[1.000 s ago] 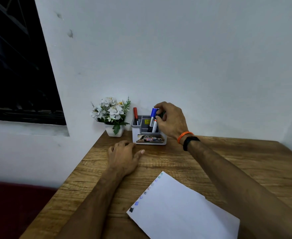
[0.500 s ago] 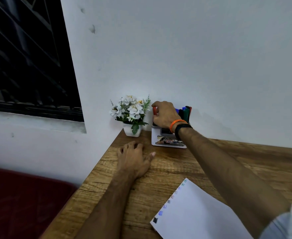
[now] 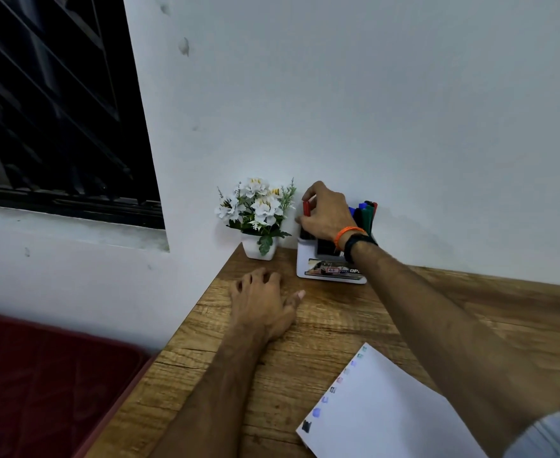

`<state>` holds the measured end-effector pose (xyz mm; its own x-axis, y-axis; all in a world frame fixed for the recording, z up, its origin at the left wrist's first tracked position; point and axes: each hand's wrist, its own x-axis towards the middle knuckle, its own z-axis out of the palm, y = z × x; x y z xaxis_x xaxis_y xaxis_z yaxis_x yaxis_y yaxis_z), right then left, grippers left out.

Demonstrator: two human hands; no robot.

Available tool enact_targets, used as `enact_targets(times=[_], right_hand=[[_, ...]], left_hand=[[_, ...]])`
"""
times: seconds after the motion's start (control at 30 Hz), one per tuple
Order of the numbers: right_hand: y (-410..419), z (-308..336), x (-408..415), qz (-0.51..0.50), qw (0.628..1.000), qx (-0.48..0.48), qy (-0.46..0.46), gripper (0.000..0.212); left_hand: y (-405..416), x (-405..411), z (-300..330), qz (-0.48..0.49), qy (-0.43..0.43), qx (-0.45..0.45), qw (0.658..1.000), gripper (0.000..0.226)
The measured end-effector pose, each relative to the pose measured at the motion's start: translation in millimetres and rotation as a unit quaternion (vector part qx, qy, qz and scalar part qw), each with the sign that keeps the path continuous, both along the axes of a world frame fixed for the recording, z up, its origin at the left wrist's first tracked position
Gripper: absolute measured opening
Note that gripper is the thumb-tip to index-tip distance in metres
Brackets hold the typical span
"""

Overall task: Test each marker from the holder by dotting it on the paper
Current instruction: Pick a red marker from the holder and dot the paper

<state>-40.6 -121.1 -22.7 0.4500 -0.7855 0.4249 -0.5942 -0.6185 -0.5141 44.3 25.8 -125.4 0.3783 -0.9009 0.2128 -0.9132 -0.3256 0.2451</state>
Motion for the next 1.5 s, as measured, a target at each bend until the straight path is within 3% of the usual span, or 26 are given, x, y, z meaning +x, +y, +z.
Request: enact_targets(times=[0.17, 0.33, 0.53, 0.63, 0.73, 0.8, 0.9, 0.97, 1.03, 1.13, 1.3, 1.43, 1.5], right_hand=[[18, -9, -12, 0.002, 0.997, 0.028, -0.069, 0.053], [28, -13, -23, -0.027, 0.999, 0.008, -0.042, 0.031], [51, 16, -45, 0.030, 0.957, -0.008, -0.290, 0.023], [66, 22, -62, 0.071, 0.938, 0.033, -0.338, 0.025], [88, 9, -84, 0.101, 0.942, 0.104, -0.302, 0.026], [105, -5, -102, 0.120, 0.950, 0.122, -0.260, 0.022], [126, -30, -131, 0.109, 0.959, 0.141, -0.221, 0.026], [135, -47, -149, 0.094, 0.961, 0.152, -0.210, 0.035], [140, -61, -163, 0.079, 0.965, 0.161, -0.192, 0.042], [144, -70, -176, 0.096, 0.969, 0.167, -0.154, 0.049], [142, -64, -182, 0.116, 0.971, 0.177, -0.114, 0.047], [127, -59, -197, 0.113, 0.977, 0.172, -0.049, 0.023], [123, -56, -203, 0.116, 0.975, 0.176, -0.068, 0.017]], left_hand=[[-1, 0, 0, 0.001, 0.004, 0.007, 1.000, 0.067], [-1, 1, -1, 0.001, 0.006, 0.000, 1.000, 0.067], [0, -1, 0, 0.001, 0.009, 0.002, 1.000, 0.067], [2, -2, 3, 0.005, 0.017, 0.009, 1.000, 0.067], [9, -12, 14, -0.011, 0.039, -0.029, 0.999, 0.058], [15, -22, 27, -0.058, 0.137, -0.103, 0.984, 0.049], [28, -36, 45, -0.133, 0.308, -0.166, 0.927, 0.034], [39, -45, 53, -0.176, 0.375, -0.165, 0.895, 0.021], [49, -56, 55, -0.225, 0.432, -0.147, 0.861, 0.022], [54, -67, 54, -0.274, 0.440, -0.109, 0.848, 0.030], [52, -72, 51, -0.296, 0.363, -0.084, 0.879, 0.017], [50, -62, 52, -0.257, 0.374, -0.099, 0.886, 0.011], [49, -56, 52, -0.252, 0.372, -0.086, 0.889, 0.011]])
